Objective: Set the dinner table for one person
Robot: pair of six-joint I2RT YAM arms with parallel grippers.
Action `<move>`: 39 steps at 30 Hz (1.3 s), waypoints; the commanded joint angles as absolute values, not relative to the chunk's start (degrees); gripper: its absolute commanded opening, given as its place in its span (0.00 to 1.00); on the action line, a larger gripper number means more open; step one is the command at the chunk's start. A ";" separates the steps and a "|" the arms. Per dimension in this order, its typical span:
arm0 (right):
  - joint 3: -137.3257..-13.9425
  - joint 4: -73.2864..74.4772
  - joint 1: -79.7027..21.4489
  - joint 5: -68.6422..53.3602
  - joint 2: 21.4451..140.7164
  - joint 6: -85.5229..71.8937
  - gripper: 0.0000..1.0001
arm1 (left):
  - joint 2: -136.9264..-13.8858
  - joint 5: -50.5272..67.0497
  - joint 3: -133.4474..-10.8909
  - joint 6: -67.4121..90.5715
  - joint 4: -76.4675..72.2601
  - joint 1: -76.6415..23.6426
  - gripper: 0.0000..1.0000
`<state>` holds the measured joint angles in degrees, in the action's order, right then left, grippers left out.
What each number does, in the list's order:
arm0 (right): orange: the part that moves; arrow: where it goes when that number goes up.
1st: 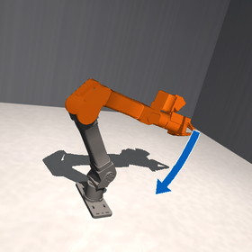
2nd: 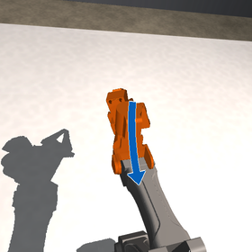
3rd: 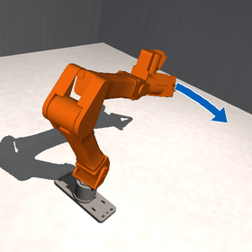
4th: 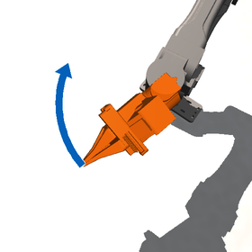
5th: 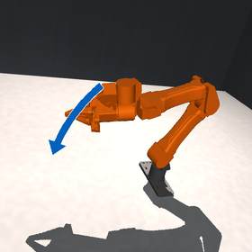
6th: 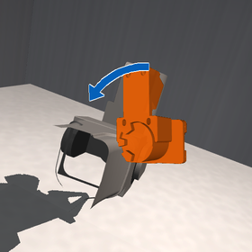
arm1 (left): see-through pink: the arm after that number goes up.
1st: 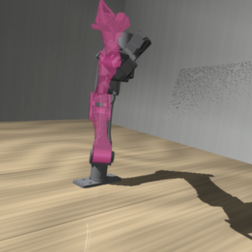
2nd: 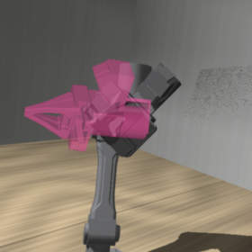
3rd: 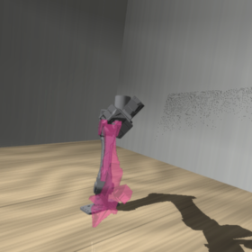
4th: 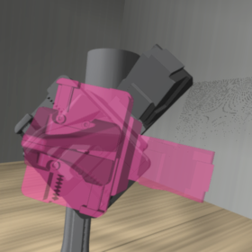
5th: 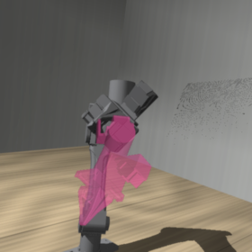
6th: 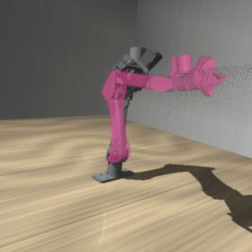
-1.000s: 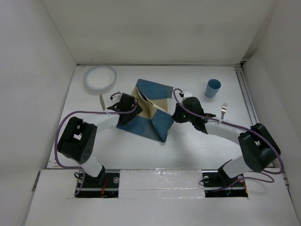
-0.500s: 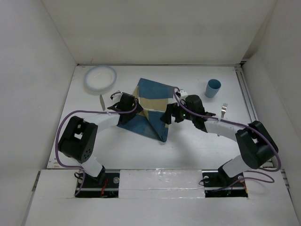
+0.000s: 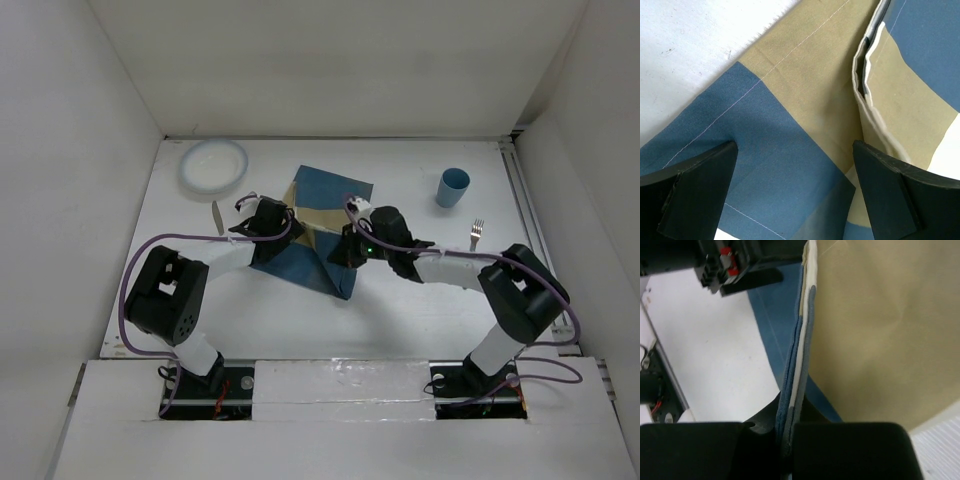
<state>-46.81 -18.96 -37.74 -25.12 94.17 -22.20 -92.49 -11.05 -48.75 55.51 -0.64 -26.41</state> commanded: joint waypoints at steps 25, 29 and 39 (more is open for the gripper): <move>-21.28 8.17 -41.39 37.00 39.84 -58.10 0.81 | -92.55 -11.25 -46.41 60.12 3.08 -26.54 1.00; -18.28 1.16 -43.76 36.30 29.38 -50.90 1.00 | -90.70 -10.72 -45.88 61.25 2.55 -26.54 1.00; -37.68 5.80 -37.19 30.26 59.02 -40.35 1.00 | -89.55 -21.09 -61.57 55.30 9.14 -30.50 1.00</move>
<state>-30.94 4.08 -40.10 34.28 50.96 -44.12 -89.49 -16.69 -53.17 59.27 7.94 -30.46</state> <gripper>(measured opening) 0.994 0.996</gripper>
